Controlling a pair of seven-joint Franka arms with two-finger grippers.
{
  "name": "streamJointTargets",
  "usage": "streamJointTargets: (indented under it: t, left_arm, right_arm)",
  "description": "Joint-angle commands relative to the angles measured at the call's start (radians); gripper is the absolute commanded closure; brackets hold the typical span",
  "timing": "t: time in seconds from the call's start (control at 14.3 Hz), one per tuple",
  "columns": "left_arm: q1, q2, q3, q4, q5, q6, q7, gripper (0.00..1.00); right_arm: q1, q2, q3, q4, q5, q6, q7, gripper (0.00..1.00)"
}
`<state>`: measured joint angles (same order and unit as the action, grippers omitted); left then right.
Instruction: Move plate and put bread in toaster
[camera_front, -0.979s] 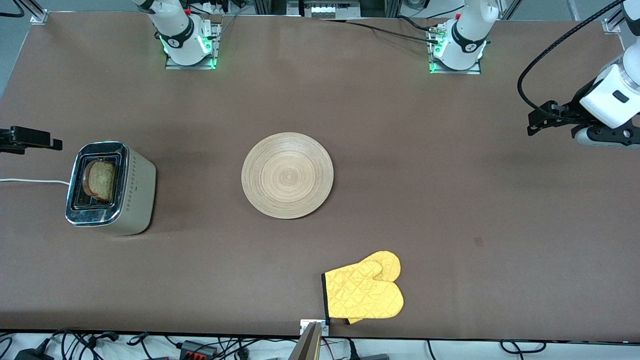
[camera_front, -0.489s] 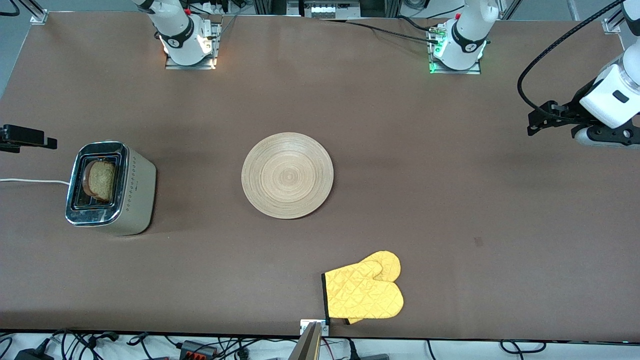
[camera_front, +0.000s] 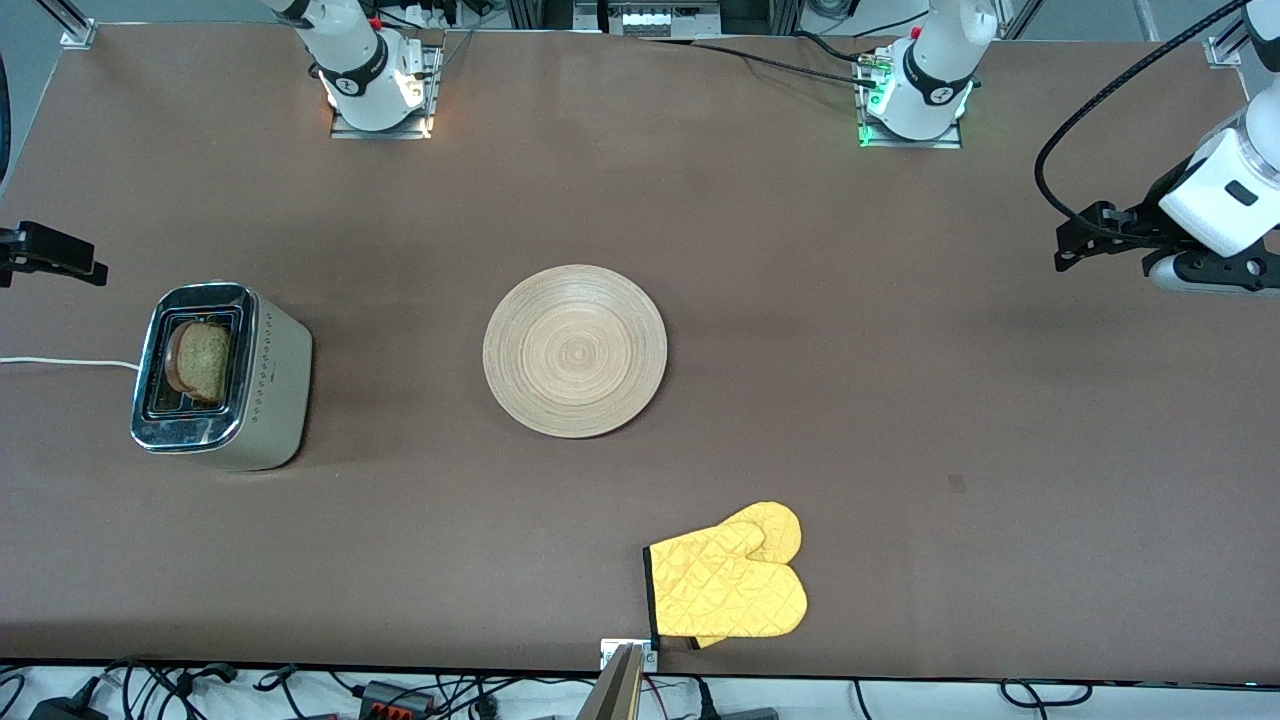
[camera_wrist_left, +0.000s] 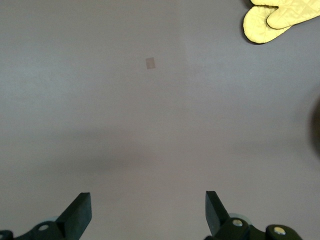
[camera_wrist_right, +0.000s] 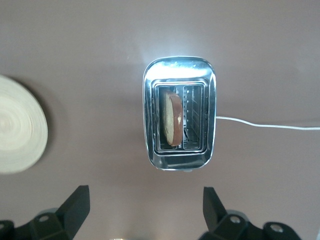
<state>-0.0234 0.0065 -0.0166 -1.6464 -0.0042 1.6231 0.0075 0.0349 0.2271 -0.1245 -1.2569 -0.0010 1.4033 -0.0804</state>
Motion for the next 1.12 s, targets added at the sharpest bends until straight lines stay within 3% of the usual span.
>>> streamJointTargets:
  t: [0.0, 1.05]
  left_arm:
    - [0.005, -0.013, -0.005, 0.002, -0.008, -0.016, -0.007, 0.0]
    - [0.005, -0.013, -0.005, 0.0, -0.008, -0.016, -0.007, 0.0]
  right_arm:
    - [0.006, -0.238, 0.009, -0.31, -0.01, 0.076, 0.082, 0.0]
    - [0.0, -0.161, 0.005, -0.272, -0.019, 0.14, 0.088, 0.0]
